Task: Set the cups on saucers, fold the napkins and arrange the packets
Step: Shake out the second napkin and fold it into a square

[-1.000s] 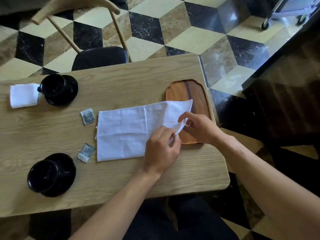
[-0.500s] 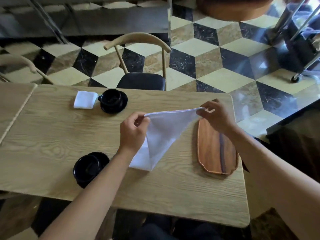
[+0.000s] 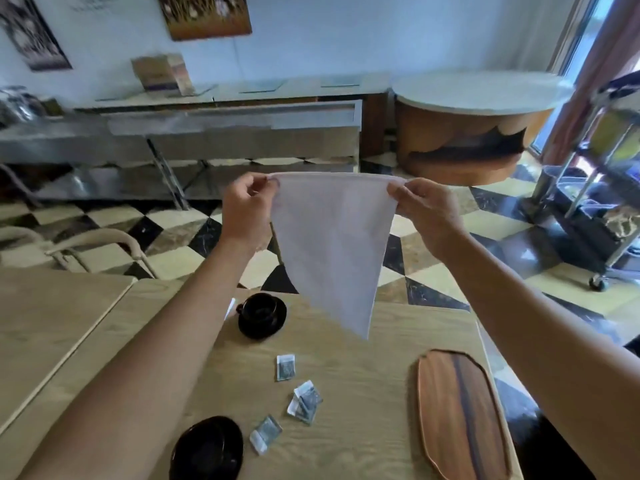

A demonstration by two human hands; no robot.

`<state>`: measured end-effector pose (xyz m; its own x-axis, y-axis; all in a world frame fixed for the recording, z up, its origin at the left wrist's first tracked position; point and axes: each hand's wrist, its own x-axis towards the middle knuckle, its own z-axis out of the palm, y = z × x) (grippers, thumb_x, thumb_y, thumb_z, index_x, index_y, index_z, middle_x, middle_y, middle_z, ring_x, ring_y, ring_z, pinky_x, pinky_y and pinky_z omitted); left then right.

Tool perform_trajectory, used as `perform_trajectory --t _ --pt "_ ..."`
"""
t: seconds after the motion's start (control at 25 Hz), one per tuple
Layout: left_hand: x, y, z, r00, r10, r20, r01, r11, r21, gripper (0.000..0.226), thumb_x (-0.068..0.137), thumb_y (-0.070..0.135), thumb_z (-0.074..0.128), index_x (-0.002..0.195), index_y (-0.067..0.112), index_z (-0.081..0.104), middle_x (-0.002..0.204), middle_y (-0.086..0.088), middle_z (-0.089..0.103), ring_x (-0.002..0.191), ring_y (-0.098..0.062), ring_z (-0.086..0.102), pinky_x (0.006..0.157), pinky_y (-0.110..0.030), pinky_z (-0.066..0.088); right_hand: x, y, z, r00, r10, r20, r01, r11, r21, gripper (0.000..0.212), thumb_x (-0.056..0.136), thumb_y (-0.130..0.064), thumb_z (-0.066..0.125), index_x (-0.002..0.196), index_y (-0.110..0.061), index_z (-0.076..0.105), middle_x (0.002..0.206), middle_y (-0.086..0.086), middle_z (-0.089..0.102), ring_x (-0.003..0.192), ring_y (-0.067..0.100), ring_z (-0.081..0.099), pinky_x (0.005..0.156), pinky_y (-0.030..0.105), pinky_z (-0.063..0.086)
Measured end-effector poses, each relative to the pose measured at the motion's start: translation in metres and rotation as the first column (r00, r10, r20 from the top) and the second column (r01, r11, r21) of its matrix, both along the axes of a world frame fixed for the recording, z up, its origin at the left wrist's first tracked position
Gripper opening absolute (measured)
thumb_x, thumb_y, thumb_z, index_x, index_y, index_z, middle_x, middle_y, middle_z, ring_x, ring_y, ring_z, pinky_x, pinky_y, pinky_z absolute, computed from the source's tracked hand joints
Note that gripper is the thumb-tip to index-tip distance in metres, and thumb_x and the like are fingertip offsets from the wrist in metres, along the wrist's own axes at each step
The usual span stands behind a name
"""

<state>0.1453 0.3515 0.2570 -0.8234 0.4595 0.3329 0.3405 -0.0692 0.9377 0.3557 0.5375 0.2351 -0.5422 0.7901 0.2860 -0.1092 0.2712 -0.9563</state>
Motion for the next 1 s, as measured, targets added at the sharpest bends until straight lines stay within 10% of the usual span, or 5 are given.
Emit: perform_trajectory --t 0.32,0.56,0.68,1.0 --pt "0.046 -0.042 -0.062 0.993 -0.120 -0.023 0.116 0.987 -0.113 0.010 0.088 0.029 0.066 0.083 0.023 0.072 0.079 -0.011 0.071 0.076 -0.028 0.067 0.074 -0.040 0.054 0.062 -0.013 -0.042 0.992 0.070 0.109 -0.068 0.997 -0.019 0.020 0.092 -0.025 0.075 0.090 -0.005 0.072 0.086 0.015 0.069 0.080 0.030 0.063 0.081 0.048 0.053" --pt "0.128 -0.140 -0.205 0.962 -0.240 0.133 0.274 0.860 -0.431 0.009 0.085 0.033 0.065 0.083 0.028 0.071 0.065 0.018 0.064 0.059 0.002 0.055 0.057 -0.016 0.041 0.156 -0.088 -0.184 0.898 0.167 0.407 -0.106 0.980 -0.168 0.022 0.087 -0.032 0.075 0.073 -0.018 0.067 0.066 -0.006 0.055 0.065 0.010 0.048 0.060 0.027 0.033" --pt "0.156 -0.183 -0.261 0.930 -0.269 0.249 0.365 0.746 -0.557 0.012 0.090 0.018 0.071 0.081 0.025 0.071 0.065 0.017 0.064 0.061 0.000 0.056 0.061 -0.024 0.043 0.194 -0.129 -0.246 0.819 0.265 0.508 -0.084 0.932 -0.351 0.032 0.091 -0.021 0.076 0.063 -0.022 0.060 0.057 -0.012 0.048 0.051 0.005 0.041 0.047 0.018 0.031" --pt "0.175 -0.224 -0.325 0.886 -0.317 0.337 0.461 0.540 -0.704 0.010 0.095 0.039 0.056 0.088 0.035 0.062 0.078 0.014 0.066 0.071 -0.004 0.061 0.058 -0.013 0.041 0.216 -0.171 -0.315 0.696 0.351 0.626 -0.050 0.894 -0.446 0.022 0.092 -0.029 0.074 0.077 -0.015 0.067 0.067 -0.007 0.063 0.065 0.010 0.060 0.064 0.028 0.049"
